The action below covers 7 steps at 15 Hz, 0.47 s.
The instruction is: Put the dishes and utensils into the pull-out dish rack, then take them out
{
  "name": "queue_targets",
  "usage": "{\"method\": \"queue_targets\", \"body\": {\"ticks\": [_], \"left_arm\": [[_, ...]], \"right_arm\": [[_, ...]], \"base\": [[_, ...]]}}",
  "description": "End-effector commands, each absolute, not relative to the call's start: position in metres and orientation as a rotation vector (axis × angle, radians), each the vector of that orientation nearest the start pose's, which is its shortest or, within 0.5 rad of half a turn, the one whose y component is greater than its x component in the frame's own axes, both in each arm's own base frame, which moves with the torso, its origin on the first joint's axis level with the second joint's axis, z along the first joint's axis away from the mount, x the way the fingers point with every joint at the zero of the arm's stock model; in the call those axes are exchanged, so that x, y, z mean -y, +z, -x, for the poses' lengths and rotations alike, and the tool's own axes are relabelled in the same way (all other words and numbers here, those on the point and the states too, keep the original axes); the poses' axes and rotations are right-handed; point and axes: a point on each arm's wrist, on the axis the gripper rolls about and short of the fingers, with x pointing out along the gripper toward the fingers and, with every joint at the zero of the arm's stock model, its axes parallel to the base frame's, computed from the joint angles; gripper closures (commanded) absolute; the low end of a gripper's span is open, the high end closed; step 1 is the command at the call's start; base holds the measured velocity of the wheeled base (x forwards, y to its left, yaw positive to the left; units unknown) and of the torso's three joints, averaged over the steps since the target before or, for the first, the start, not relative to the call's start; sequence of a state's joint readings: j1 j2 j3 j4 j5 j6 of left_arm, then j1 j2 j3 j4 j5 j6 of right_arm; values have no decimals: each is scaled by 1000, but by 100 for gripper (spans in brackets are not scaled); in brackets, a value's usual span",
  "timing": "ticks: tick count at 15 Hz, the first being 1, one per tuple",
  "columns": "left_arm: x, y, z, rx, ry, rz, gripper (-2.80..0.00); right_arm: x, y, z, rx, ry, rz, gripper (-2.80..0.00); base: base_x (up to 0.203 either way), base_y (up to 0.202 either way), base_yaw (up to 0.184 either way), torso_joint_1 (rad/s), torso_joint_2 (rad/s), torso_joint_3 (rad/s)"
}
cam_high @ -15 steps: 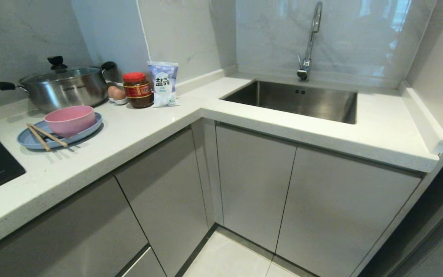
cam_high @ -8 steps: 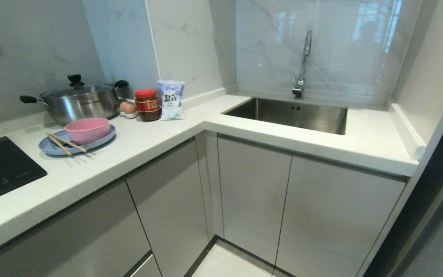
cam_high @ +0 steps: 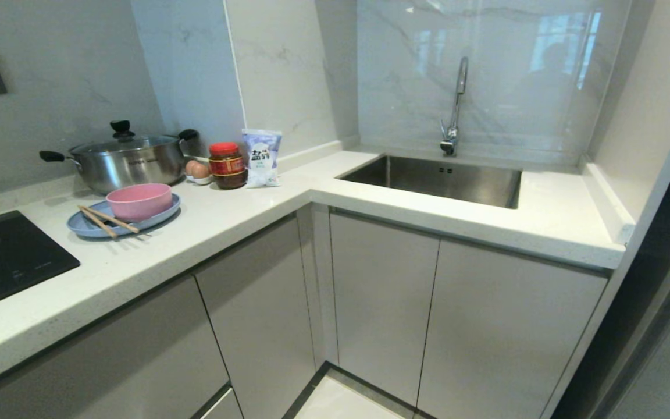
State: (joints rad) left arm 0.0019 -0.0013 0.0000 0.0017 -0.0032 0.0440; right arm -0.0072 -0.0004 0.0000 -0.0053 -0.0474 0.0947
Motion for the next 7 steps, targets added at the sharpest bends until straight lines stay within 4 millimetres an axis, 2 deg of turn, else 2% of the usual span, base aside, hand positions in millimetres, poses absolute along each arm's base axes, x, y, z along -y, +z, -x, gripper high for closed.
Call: {"method": "queue_targets", "body": {"ticks": [1,7], "left_arm": [[0,75,23,-2,0,-43,0],[0,75,23,-2,0,-43,0]], "right_arm": [[1,76,23,12,-54,-99,0],[1,76,23,13,-55,-100,0]], "base": [[0,0,0,0,0,0],[0,0,0,0,0,0]]}}
